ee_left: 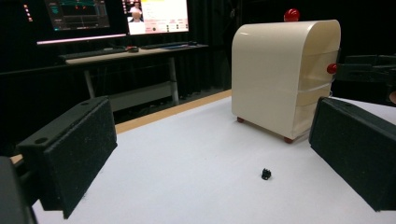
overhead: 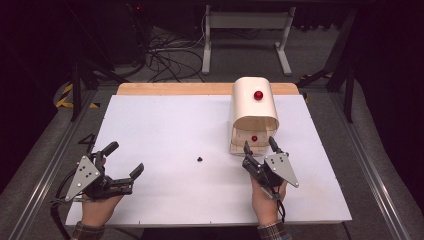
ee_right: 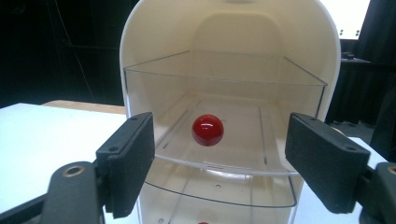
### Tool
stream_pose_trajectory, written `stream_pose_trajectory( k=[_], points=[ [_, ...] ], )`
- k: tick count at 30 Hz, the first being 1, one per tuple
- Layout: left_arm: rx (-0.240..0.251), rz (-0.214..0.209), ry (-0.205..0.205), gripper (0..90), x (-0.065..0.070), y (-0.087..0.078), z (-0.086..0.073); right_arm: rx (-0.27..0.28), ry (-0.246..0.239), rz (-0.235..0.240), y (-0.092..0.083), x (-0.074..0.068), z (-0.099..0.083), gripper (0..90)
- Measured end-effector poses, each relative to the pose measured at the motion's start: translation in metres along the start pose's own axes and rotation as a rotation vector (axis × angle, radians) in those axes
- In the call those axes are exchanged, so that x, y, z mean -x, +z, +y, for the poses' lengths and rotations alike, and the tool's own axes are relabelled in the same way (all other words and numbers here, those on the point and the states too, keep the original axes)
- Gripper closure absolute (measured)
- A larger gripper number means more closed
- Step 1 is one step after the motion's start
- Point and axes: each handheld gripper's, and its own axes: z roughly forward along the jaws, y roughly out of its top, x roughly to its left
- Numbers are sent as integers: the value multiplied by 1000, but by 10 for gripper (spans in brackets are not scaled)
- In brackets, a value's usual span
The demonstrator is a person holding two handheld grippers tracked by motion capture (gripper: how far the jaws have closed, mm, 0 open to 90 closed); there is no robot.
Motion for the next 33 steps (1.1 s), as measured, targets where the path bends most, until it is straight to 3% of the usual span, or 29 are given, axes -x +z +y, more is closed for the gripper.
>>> stream_pose_trajectory(
  k=[27, 33],
  points=[
    [-5, 1, 2, 18, 1, 2, -1, -6, 10, -75, 8, -10, -3, 422],
    [-4, 1, 2, 19, 2, 2, 0, -6, 9, -68, 7, -11, -3, 467]
  ],
)
